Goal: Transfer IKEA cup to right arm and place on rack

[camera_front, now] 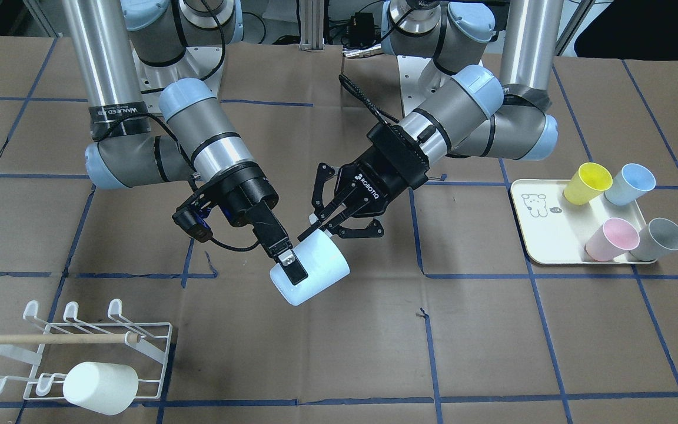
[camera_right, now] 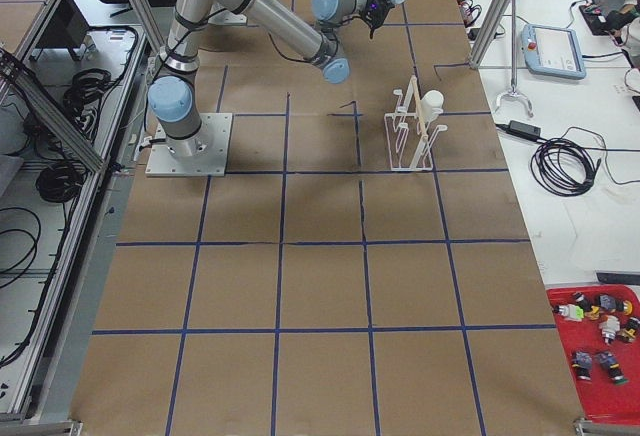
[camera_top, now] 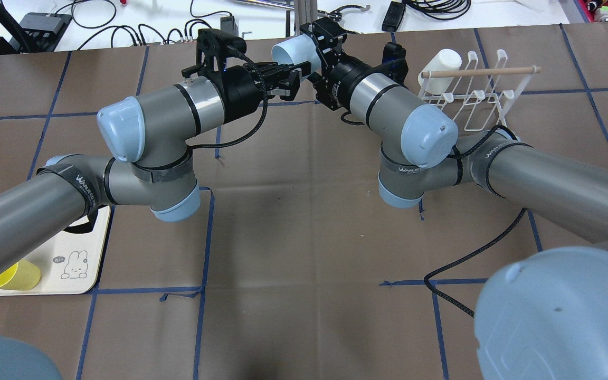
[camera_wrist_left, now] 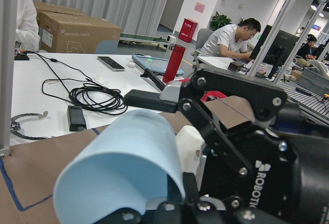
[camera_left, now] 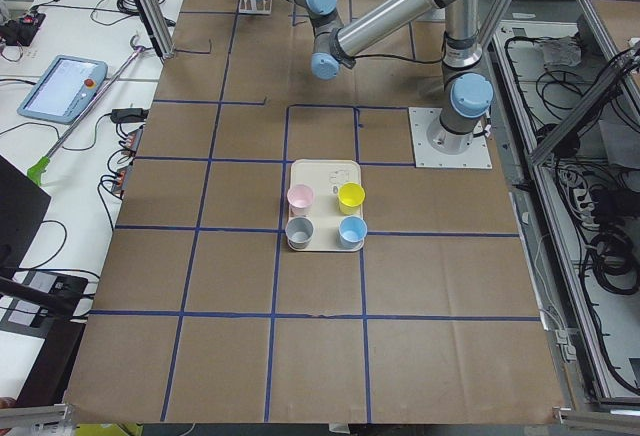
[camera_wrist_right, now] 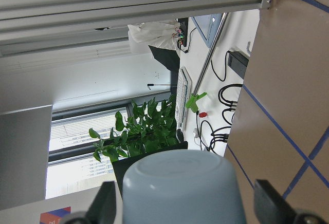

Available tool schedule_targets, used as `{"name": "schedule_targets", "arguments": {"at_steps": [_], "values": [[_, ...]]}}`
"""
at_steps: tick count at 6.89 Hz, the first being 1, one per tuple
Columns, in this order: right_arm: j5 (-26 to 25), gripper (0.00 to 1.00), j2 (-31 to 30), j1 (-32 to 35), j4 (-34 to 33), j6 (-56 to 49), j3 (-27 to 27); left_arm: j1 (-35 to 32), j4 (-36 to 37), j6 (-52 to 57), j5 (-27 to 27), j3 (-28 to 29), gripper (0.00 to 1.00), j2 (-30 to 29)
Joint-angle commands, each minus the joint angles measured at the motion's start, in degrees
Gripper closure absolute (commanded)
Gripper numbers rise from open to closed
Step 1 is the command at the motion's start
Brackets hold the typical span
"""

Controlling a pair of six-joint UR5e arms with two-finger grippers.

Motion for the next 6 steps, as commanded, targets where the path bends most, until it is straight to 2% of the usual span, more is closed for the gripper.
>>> {"name": "schedule_targets", "arguments": {"at_steps": [1,4,6], "values": [[0.1,0.15,-0.1,0.0,0.0,0.0,-0.2,0.0,0.0,-0.1,0.0,0.0,0.96,0.2],[0.1,0.18,-0.4,0.0,1.1,0.0,-0.3,0.0,0.0,-0.2,0.2,0.2,0.90,0.2],[0.2,0.26,-0.5,0.2,1.1,0.0,-0.3,0.0,0.0,-0.2,0.7,0.2,0.82,0.3]]}}
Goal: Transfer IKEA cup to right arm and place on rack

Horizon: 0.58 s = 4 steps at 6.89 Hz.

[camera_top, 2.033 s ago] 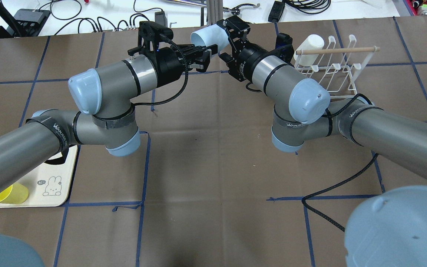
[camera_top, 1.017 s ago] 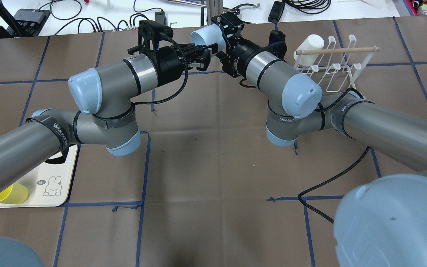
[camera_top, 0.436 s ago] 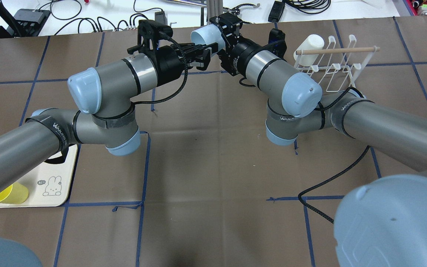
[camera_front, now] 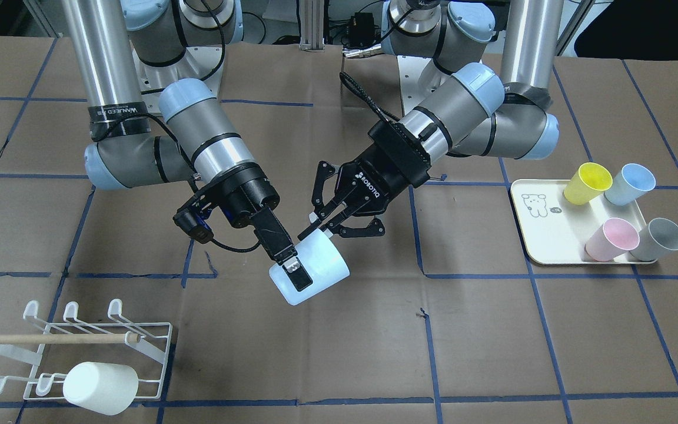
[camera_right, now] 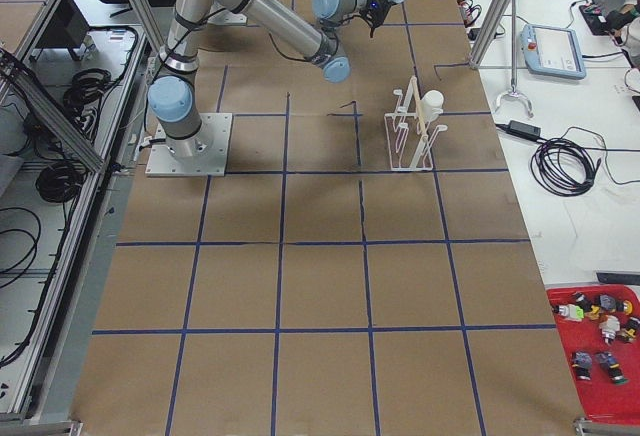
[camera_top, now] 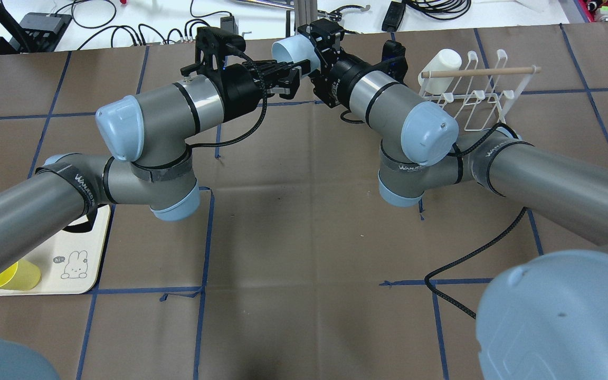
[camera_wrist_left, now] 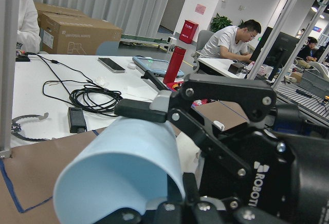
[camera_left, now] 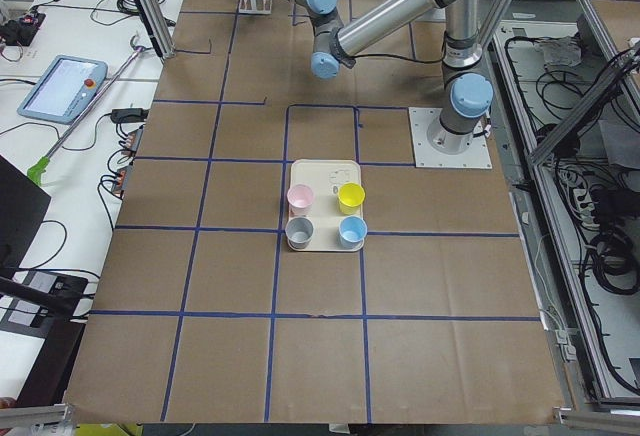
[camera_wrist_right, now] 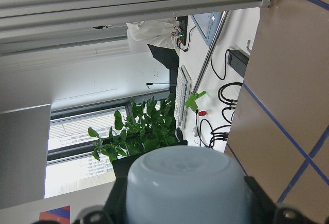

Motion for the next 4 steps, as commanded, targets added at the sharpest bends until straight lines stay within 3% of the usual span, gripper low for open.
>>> {"name": "schedule_targets", "arguments": {"at_steps": [1,4], "values": [[0.0,0.29,-0.2,0.3,0.1,0.0,-0.6,-0.2,0.0,-0.1,1.7,0.0,0.79,0.0],[0.2,0.40,-0.3,0.3,0.1,0.0,-1.2,-0.2,0.1,-0.1,1.9,0.0,0.63,0.1]]}}
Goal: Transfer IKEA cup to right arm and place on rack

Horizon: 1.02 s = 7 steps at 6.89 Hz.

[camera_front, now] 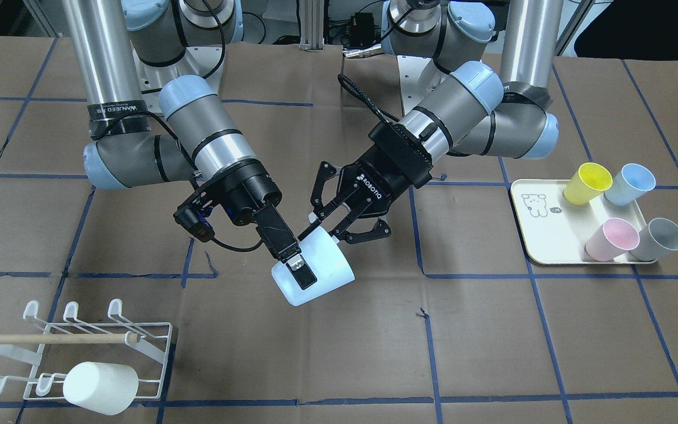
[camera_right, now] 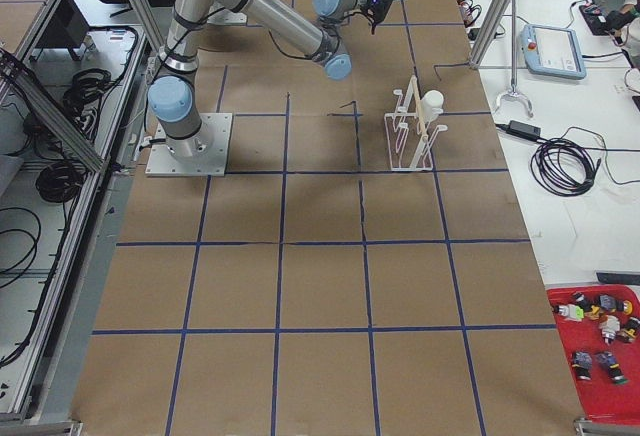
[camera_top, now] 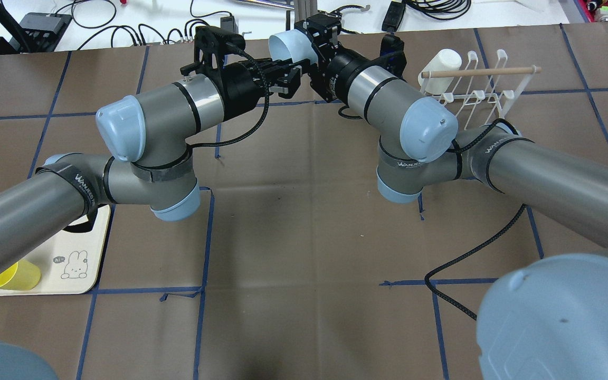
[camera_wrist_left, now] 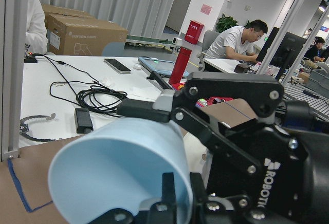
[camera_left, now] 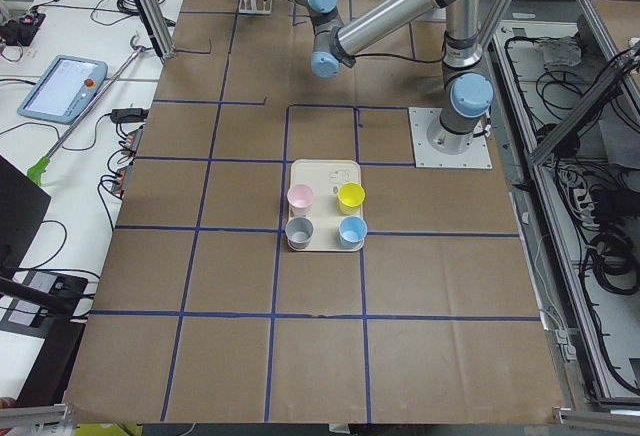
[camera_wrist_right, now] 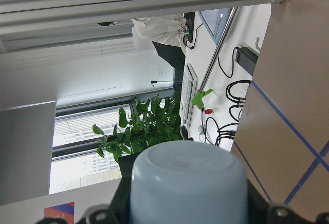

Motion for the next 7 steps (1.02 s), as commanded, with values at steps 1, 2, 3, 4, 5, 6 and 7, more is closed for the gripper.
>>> {"name": "schedule_targets", "arguments": {"at_steps": [1,2,3,4,5,6,7], "values": [[0.2,0.42,-0.1,0.0,0.0,0.0,-0.1,0.0,0.1,0.0,0.1,0.1,0.56,0.0],[0.2,0.42,-0.1,0.0,0.0,0.1,-0.1,0.0,0.1,0.0,0.0,0.1,0.36,0.1],[0.2,0.43,-0.3,0.0,0.0,0.0,0.0,0.1,0.0,0.0,0.0,0.3,0.26,0.5],[0.2,0.44,-0.3,0.0,0.0,0.0,0.0,0.9,-0.3,-0.1,-0.8,-0.9,0.17,2.1],[0.2,0.45,-0.3,0.0,0.0,0.0,-0.1,2.5,-2.1,-0.1,-0.8,-2.0,0.11,4.8],[0.2,0.46,-0.3,0.0,0.0,0.0,-0.1,4.7,-3.4,0.0,-1.6,-4.7,0.06,7.7],[0.3,0.50,-0.3,-0.1,0.0,-0.1,-0.1,8.3,-3.7,0.0,-6.2,-8.0,0.03,10.5]]}}
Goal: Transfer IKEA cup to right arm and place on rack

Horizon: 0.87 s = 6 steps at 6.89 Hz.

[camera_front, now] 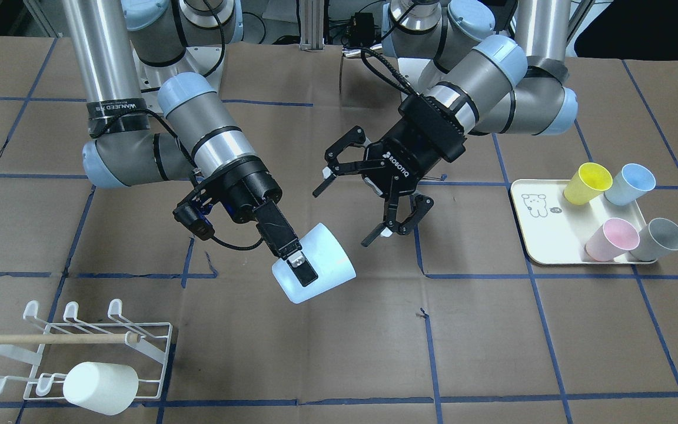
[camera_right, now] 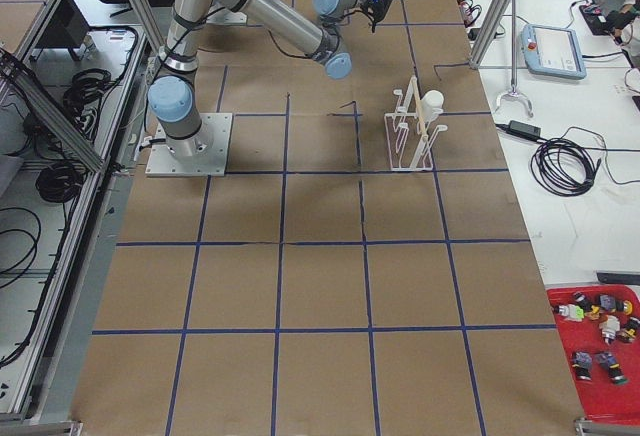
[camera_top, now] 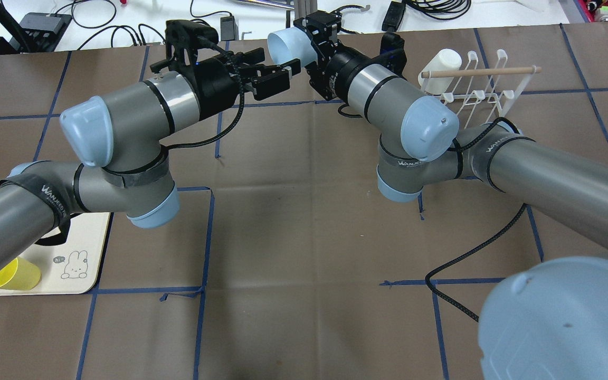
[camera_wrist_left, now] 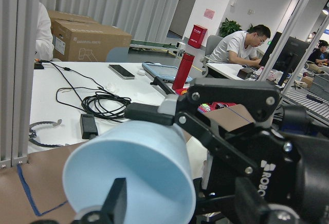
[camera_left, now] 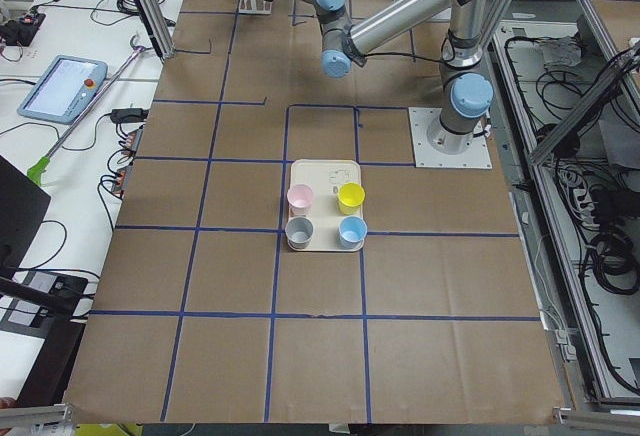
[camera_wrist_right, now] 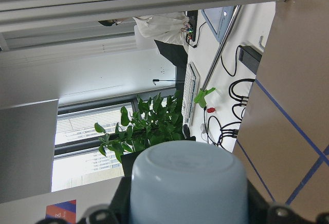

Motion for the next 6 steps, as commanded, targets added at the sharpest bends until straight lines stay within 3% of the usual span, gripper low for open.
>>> {"name": "schedule_targets", "arguments": {"at_steps": [1,2,3,4,5,6], "values": [[0.2,0.54,0.1,-0.4,0.0,-0.6,0.0,7.4,-1.6,0.0,-7.8,-5.5,0.02,5.5],[0.2,0.62,0.2,-1.2,-0.1,-2.2,-0.2,10.2,-3.8,0.0,-9.8,-6.0,0.02,7.3],[0.2,0.68,0.3,-3.3,-0.2,-11.3,-0.1,10.8,-7.8,0.1,-9.6,-5.8,0.02,9.2],[0.2,0.70,0.2,-5.8,-0.2,-27.2,-0.1,11.3,-17.0,0.5,-7.4,-4.9,0.03,12.6],[-0.1,0.73,0.1,-7.4,-0.2,-39.6,0.2,11.2,-28.3,0.9,4.8,-2.5,0.03,15.6],[-0.4,0.75,0.1,-9.2,-0.2,-50.8,0.3,10.6,-35.9,0.9,12.5,0.6,0.03,15.6]]}}
